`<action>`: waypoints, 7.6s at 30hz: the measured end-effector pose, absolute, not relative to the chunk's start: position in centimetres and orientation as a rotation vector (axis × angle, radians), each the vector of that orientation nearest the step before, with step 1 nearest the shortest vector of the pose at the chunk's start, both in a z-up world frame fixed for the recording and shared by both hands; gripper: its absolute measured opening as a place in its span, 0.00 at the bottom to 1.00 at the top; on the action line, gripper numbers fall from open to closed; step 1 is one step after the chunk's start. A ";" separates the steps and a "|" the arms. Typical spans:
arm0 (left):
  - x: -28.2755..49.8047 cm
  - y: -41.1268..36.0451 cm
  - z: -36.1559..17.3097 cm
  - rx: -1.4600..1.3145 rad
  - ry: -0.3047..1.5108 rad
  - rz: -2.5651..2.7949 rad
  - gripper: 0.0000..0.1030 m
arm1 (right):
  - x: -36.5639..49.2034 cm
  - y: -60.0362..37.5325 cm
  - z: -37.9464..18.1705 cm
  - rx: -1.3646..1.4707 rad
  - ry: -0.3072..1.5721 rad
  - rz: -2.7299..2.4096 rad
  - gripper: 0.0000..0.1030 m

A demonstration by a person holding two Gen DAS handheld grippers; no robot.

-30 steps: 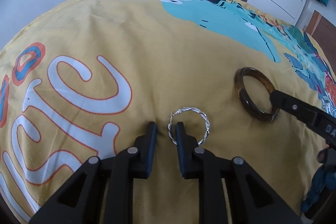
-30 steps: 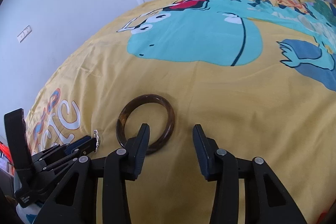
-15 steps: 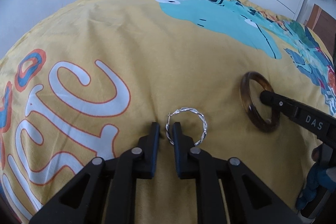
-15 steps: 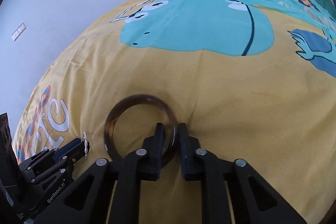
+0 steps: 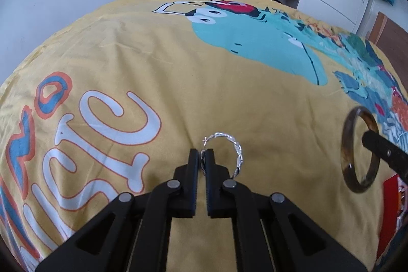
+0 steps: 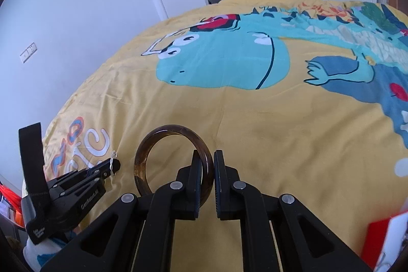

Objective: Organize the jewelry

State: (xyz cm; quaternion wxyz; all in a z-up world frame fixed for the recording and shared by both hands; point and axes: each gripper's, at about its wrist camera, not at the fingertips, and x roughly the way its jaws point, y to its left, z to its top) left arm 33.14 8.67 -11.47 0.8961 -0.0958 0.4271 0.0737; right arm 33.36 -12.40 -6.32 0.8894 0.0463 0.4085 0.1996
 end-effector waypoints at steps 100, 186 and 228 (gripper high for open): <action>20.2 -28.3 -11.9 0.115 1.125 -0.409 0.08 | 15.7 -43.6 -9.7 0.127 0.973 -0.025 0.23; -9.2 -3.6 7.9 -0.023 0.659 0.006 0.37 | -11.6 -25.4 8.7 -0.006 0.592 0.126 0.85; -10.4 -5.1 5.7 0.019 0.652 -0.036 0.37 | -11.6 -24.3 5.4 -0.029 0.646 0.113 0.86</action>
